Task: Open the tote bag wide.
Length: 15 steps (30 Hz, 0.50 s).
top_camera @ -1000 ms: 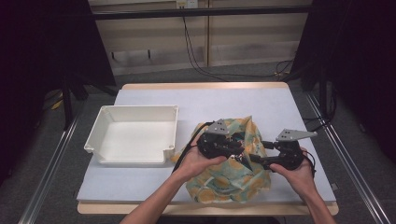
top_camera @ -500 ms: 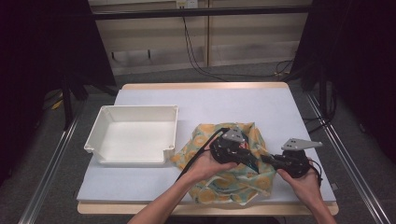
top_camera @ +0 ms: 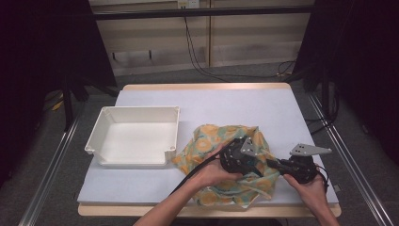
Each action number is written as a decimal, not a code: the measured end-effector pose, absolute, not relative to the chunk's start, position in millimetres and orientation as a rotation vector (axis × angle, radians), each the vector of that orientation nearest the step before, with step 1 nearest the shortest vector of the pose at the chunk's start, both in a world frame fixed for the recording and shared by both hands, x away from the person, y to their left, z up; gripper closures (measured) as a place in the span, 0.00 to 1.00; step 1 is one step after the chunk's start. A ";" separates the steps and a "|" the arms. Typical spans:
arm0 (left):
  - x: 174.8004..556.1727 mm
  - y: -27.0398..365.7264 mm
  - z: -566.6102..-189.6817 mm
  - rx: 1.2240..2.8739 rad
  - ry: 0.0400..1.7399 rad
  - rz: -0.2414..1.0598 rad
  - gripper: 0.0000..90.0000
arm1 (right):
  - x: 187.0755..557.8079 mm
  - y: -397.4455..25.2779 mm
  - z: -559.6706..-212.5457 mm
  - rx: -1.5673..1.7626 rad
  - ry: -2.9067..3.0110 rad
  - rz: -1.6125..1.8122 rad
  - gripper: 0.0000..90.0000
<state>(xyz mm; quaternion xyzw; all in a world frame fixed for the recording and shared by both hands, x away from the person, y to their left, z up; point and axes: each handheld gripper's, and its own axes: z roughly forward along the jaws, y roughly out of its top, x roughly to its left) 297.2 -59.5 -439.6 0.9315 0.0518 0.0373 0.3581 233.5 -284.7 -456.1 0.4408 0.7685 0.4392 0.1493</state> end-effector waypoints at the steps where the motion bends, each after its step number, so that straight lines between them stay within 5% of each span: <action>1: 296.1 -59.5 -440.5 2.404 0.128 0.098 0.69 | 233.6 -284.6 -456.0 1.265 2.209 1.264 0.95; 15: 275.1 -57.7 -449.1 2.432 0.049 0.128 0.44 | 235.2 -283.3 -456.3 1.251 2.224 1.277 0.94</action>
